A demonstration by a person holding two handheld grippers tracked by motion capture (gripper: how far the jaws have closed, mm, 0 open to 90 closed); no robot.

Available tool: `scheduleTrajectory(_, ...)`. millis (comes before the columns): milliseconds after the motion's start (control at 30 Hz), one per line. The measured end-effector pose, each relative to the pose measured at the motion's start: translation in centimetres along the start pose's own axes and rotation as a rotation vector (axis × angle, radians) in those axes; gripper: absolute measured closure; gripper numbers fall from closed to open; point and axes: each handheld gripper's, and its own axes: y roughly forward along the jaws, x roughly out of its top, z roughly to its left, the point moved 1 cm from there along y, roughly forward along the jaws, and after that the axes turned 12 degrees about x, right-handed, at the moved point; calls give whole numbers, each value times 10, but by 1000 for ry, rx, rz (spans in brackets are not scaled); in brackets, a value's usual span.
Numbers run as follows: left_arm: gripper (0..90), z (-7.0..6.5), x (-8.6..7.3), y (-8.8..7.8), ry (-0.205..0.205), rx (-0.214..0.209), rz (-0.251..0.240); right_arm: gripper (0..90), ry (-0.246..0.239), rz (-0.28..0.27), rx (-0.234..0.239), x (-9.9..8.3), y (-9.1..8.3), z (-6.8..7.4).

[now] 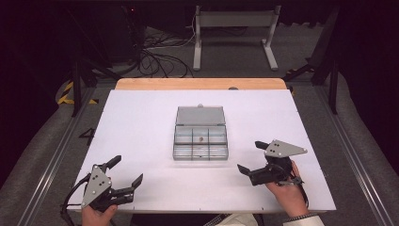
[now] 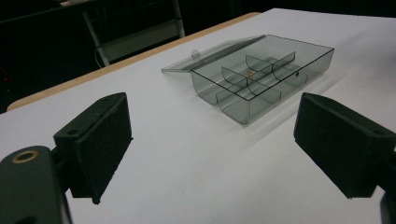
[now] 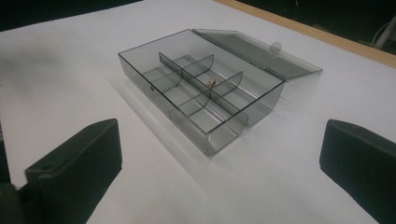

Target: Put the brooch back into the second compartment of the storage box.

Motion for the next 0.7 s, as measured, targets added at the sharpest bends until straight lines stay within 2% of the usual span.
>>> scheduleTrajectory(200, 119, 0, 0, 0, -1, 0, -1, 0, 2, -8, 4, -12, -1, 1)
scheduleTrajectory(567, 119, 0, 0, 0, 0, -2, -2, 0, 53, -9, 10, -38, 2, 0)
scheduleTrajectory(700, 119, 0, 0, 1, -4, -4, 0, 0, 59, 14, -2, -44, 6, 0)
